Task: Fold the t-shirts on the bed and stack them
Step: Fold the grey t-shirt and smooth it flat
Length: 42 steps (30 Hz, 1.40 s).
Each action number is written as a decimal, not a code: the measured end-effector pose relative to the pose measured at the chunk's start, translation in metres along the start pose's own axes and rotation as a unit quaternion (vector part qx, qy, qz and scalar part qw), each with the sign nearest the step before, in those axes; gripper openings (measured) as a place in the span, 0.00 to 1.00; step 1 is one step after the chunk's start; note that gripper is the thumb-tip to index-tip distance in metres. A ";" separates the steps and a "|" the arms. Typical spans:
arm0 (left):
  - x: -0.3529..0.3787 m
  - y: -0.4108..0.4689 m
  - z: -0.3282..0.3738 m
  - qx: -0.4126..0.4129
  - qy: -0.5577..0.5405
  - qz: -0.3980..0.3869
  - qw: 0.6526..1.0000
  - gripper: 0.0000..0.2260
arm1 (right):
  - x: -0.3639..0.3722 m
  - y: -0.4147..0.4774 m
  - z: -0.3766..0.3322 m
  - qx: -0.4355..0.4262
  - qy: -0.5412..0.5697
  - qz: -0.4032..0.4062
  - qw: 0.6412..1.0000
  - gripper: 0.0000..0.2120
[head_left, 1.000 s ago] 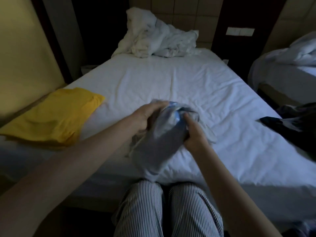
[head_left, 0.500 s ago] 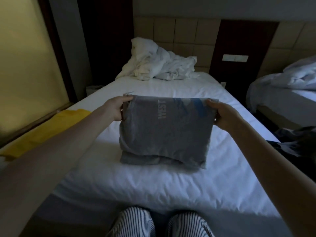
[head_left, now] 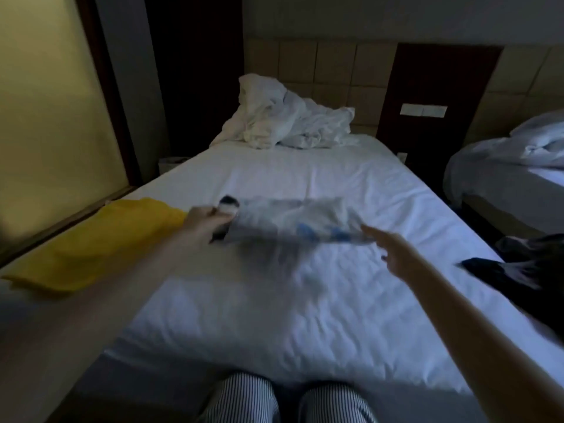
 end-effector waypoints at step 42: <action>0.132 0.063 -0.059 0.119 0.511 -0.108 0.844 0.25 | 0.075 0.103 0.098 -0.069 -0.581 -0.091 0.806 0.27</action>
Point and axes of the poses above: each hand's wrist, its own y-axis towards the middle knuckle, its own x-axis out of the palm, z = x × y, the point moved 7 cm from there along y, towards the middle knuckle, and after that the axes turned 9 degrees about y, right-handed, at the moved point
